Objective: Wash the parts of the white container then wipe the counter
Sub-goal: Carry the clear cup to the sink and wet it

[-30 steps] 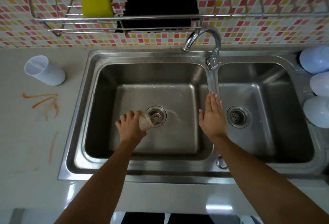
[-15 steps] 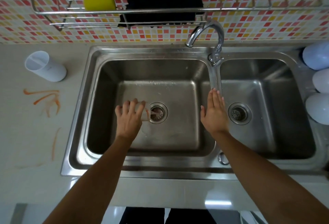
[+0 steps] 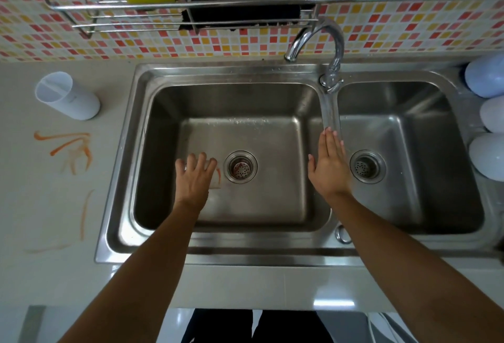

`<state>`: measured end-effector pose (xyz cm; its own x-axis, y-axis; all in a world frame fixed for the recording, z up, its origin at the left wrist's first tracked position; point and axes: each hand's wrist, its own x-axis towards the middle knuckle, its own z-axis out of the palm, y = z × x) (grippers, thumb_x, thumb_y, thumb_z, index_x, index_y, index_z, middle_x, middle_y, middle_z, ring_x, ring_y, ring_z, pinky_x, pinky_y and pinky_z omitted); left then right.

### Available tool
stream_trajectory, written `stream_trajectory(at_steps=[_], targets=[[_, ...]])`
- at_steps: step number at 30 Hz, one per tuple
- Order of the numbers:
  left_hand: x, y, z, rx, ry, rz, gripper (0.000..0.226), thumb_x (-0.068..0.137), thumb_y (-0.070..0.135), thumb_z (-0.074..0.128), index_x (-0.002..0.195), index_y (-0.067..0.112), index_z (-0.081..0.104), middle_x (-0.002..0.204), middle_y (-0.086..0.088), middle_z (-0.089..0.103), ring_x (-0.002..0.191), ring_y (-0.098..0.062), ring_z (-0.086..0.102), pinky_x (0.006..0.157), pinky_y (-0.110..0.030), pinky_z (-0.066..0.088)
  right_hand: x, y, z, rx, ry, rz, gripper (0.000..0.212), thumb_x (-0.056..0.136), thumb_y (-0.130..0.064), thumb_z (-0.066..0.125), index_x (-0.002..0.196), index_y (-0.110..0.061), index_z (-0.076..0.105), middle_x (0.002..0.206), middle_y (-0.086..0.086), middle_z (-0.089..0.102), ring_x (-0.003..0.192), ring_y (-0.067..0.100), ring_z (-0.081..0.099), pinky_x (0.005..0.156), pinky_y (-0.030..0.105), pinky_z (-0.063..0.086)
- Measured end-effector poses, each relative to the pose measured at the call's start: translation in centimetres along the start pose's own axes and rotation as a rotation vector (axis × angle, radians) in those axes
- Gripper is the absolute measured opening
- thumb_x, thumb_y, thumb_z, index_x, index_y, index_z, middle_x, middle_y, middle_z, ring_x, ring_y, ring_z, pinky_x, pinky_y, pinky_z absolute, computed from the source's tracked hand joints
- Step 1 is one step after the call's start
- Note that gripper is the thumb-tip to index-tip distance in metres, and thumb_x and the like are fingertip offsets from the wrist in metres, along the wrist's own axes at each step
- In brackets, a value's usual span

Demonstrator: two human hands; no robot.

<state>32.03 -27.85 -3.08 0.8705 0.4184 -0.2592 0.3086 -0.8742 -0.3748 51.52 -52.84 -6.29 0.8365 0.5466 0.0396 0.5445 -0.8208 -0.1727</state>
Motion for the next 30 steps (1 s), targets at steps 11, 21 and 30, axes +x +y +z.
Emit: stream_trajectory(at_steps=[11, 21, 30], targets=[[-0.3, -0.1, -1.8, -0.040, 0.059, 0.049, 0.075, 0.072, 0.039, 0.074, 0.135, 0.026, 0.035, 0.129, -0.007, 0.040, 0.113, -0.027, 0.043, 0.099, -0.045, 0.034, -0.2, 0.6, -1.2, 0.057, -0.160, -0.044, 0.081, 0.095, -0.040, 0.043, 0.151, -0.002, -0.001, 0.160, 0.014, -0.005, 0.147, 0.022, -0.011, 0.119, 0.036, -0.007], [-0.5, -2.4, -7.3, -0.782, 0.048, -0.482, 0.089, 0.072, 0.074, 0.059, 0.132, 0.012, 0.040, 0.132, -0.016, 0.045, 0.123, -0.037, 0.043, 0.102, -0.054, 0.031, -3.3, -5.0, -3.1, 0.099, -0.155, -0.057, 0.068, 0.096, -0.055, 0.023, 0.153, -0.025, -0.002, 0.160, 0.007, -0.006, 0.147, 0.025, -0.009, 0.119, 0.047, -0.001], [-2.5, -7.5, -10.2, -0.895, 0.332, -0.238, 0.084, 0.069, 0.052, 0.075, 0.136, 0.021, 0.035, 0.134, -0.005, 0.043, 0.126, -0.026, 0.043, 0.108, -0.053, 0.031, -2.1, -17.4, -12.3, 0.570, 0.259, -0.206, 0.038, 0.096, -0.025, 0.055, 0.134, -0.018, 0.055, 0.132, 0.002, 0.056, 0.119, 0.015, 0.053, 0.098, 0.037, 0.048]])
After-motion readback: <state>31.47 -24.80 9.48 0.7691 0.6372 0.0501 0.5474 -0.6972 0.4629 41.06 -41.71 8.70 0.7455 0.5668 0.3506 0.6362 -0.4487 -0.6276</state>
